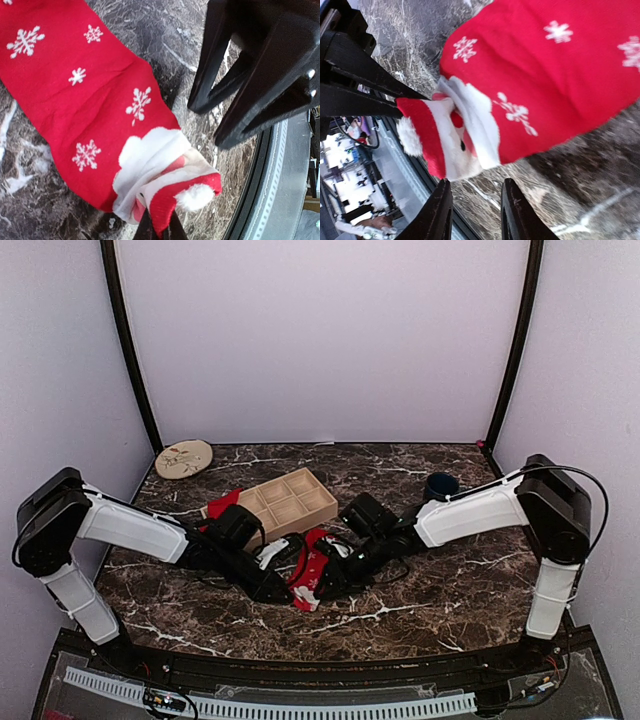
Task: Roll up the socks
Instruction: Roll the sock at the center of the board.
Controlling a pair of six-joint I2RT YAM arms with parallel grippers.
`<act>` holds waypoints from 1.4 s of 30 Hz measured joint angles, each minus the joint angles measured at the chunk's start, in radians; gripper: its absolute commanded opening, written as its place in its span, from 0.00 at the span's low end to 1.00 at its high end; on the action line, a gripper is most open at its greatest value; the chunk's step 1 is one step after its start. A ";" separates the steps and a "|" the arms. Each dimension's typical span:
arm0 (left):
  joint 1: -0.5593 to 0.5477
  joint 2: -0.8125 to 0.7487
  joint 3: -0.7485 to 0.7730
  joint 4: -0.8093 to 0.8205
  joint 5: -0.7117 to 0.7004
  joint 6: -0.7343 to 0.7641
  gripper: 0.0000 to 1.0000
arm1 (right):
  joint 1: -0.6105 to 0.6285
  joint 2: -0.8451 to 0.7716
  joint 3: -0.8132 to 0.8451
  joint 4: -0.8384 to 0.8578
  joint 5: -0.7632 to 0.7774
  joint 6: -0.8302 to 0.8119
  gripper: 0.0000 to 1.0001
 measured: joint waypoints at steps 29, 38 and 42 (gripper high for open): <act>0.047 0.257 0.406 -0.505 0.132 -0.098 0.00 | 0.357 -0.242 -0.171 0.020 0.800 -0.368 0.32; 0.051 0.280 0.423 -0.539 0.186 -0.114 0.00 | 0.377 -0.193 -0.162 0.097 0.841 -0.498 0.36; 0.051 0.285 0.423 -0.543 0.205 -0.116 0.00 | 0.376 -0.149 -0.150 0.124 0.832 -0.524 0.37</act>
